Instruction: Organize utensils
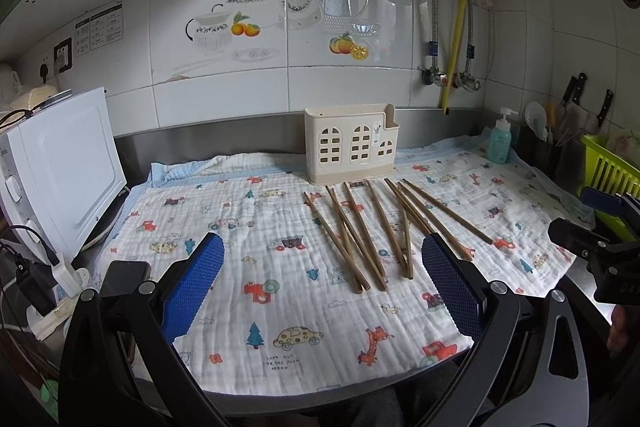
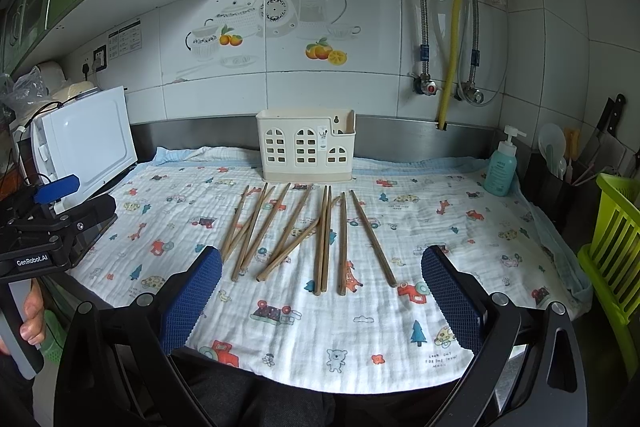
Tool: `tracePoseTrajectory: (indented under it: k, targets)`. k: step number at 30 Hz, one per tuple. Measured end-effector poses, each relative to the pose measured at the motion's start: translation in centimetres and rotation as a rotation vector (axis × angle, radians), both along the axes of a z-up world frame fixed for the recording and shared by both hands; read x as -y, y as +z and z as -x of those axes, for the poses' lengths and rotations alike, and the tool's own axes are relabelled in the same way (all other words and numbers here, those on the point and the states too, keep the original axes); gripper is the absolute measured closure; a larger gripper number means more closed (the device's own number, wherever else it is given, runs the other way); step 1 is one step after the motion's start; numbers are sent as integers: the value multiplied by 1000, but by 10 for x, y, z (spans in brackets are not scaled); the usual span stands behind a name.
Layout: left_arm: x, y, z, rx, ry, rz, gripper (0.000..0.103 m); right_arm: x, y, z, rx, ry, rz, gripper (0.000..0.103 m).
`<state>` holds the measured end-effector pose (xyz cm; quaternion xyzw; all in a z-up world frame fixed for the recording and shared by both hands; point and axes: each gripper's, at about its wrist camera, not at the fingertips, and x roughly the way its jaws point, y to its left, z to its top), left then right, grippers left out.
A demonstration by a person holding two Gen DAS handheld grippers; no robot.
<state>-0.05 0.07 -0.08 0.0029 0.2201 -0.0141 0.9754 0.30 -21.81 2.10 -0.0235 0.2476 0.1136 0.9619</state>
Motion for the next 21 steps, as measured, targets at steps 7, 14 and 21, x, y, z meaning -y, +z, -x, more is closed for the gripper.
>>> tracePoseTrajectory:
  k: [7,14,21]
  targets:
    - [3,-1,1,-2,-8,-3,5,0,0,0,1,-1,-2,6]
    - [4,0,1,-4,-14,2,5,1,-1,-1,1,0,-2,6]
    - [4,-1,-1,-11,-16,0,5,0,2,1,1,0,-2,6]
